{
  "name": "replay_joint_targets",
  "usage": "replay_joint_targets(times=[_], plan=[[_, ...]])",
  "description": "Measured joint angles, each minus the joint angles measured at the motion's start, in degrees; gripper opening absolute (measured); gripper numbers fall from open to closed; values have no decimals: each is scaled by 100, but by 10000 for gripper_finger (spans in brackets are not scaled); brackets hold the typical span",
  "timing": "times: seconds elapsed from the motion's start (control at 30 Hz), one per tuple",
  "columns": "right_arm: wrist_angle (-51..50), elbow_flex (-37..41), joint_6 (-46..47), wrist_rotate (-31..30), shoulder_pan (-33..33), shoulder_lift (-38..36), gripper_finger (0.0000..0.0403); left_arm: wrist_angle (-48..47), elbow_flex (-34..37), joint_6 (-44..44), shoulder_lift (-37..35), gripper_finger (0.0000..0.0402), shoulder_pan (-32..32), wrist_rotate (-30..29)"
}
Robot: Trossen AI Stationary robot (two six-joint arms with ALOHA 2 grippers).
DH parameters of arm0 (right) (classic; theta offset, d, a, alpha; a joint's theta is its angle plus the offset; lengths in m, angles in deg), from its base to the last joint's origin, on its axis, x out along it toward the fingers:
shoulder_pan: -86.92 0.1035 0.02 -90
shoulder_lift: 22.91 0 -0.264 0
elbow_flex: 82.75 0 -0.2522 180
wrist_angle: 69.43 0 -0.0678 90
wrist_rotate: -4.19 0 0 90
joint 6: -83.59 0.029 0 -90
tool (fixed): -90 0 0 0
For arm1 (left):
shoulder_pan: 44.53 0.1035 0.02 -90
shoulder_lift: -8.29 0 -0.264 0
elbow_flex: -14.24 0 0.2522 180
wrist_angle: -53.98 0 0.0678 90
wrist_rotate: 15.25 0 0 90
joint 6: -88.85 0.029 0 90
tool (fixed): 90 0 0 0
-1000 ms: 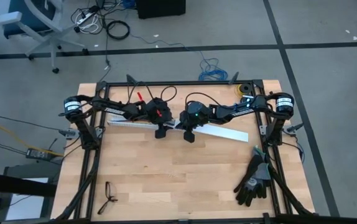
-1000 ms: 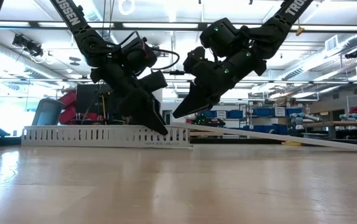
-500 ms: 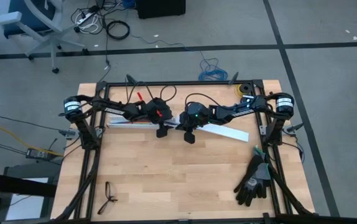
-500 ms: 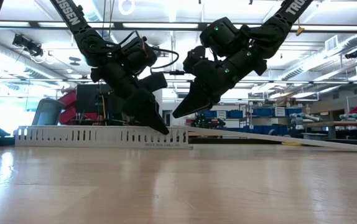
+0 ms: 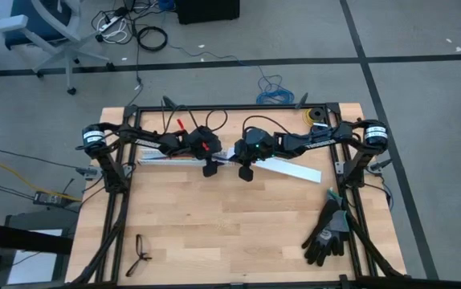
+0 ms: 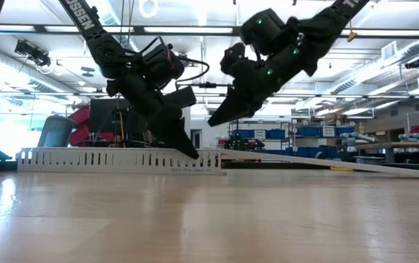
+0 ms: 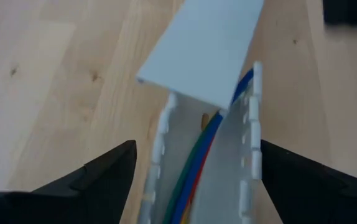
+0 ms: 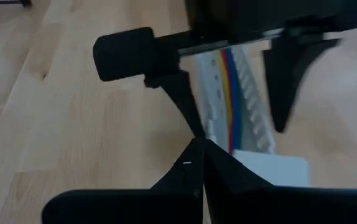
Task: Ziptie cables
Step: Close the white cable duct with the white cable duct cover
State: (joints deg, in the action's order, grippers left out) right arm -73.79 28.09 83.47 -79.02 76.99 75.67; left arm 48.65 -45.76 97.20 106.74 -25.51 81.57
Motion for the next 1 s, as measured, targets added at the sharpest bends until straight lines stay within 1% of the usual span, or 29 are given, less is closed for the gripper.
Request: replay_joint_targets(times=[0.23, 0.33, 0.43, 0.57, 0.7, 0.83, 0.93, 1.0], plan=[[-687, -4, -48, -144, 0, -365, 0, -115, 0, 197, -411, 335, 0, 34], [-809, -4, -50, -145, 0, -365, 0, -216, -3, 293, -622, 335, 0, 49], [-935, -3, -18, -162, 0, -363, 0, -403, 4, 329, -701, 335, 0, 213], [-1125, 0, -8, -360, 0, -363, 0, -246, 213, 328, -706, 335, -7, 370], [-1151, 0, -25, -391, -3, -369, 0, 428, 595, 192, -706, 335, -7, 397], [-1283, 0, -146, -212, -112, -413, 0, 866, 784, 149, -706, 335, -7, 397], [-1335, 41, -97, 156, -304, -501, 0, 895, 791, 149, -706, 335, -7, 397], [-1243, 176, -3, 298, -424, -623, 0, 878, 791, 149, -691, 335, -7, 397]])
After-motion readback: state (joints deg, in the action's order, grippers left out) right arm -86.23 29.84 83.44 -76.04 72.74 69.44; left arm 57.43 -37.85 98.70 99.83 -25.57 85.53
